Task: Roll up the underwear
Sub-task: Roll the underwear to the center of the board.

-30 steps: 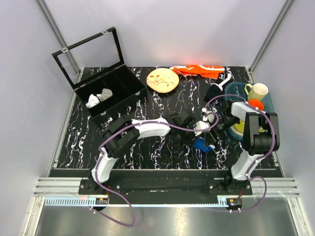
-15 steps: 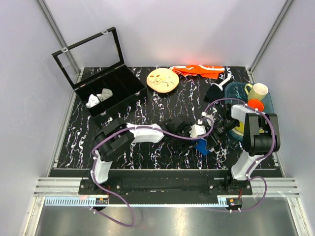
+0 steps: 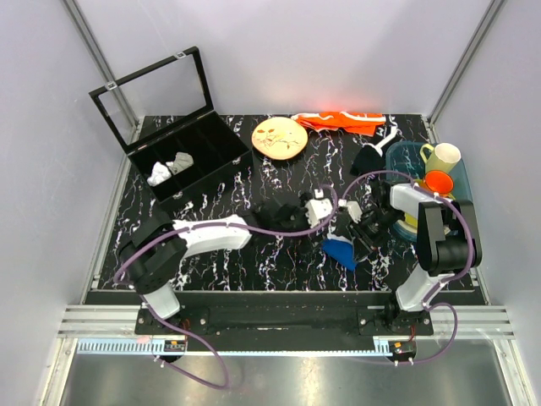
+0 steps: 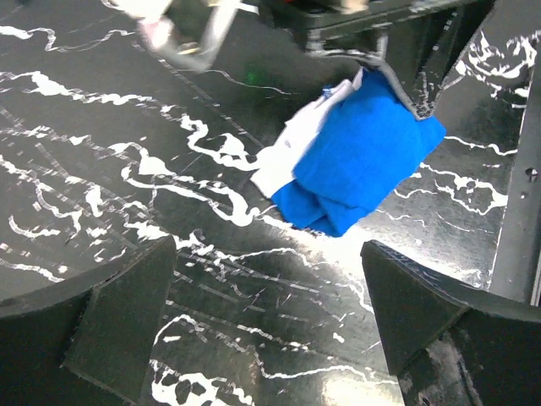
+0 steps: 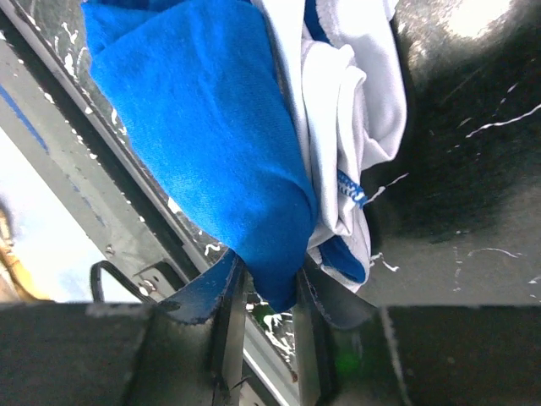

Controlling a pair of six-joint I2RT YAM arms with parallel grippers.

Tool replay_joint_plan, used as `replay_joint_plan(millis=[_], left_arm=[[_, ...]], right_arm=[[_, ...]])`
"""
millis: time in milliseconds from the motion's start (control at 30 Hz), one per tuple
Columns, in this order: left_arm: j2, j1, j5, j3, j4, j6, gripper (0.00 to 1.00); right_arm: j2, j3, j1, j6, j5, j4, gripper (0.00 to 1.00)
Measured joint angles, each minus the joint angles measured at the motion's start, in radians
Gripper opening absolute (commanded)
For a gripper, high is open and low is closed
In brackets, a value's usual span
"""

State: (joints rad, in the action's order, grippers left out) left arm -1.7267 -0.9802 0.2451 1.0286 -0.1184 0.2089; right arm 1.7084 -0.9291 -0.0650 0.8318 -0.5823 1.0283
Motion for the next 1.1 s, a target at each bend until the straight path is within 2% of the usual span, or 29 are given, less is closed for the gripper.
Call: replay_joint_plan(millis=[267,467,600,867,1100], left_arm=[[0.076,0.172,0.171,-0.114,-0.083,-0.094,0.99],[0.084,0.162,0.277,-0.148,-0.037,-0.082,0.99],[0.106,0.146,0.323,-0.222,-0.073,-0.087,0.99],[0.129,0.076,0.296,-0.372,-0.281,-0.127,0.99],[0.069,0.101,0.242,-0.423,-0.590,-0.290,0.99]], right_arm=[[-0.045,-0.003,-0.023,0.111,0.052,-0.013,0.33],[-0.061,-0.042,-0.100,0.246,0.085,-0.023,0.33],[-0.066,-0.066,-0.168,0.325,0.095,-0.032,0.33],[-0.105,-0.046,-0.250,0.418,0.095,-0.080,0.33],[-0.100,-0.045,-0.274,0.420,0.095,-0.130,0.33]])
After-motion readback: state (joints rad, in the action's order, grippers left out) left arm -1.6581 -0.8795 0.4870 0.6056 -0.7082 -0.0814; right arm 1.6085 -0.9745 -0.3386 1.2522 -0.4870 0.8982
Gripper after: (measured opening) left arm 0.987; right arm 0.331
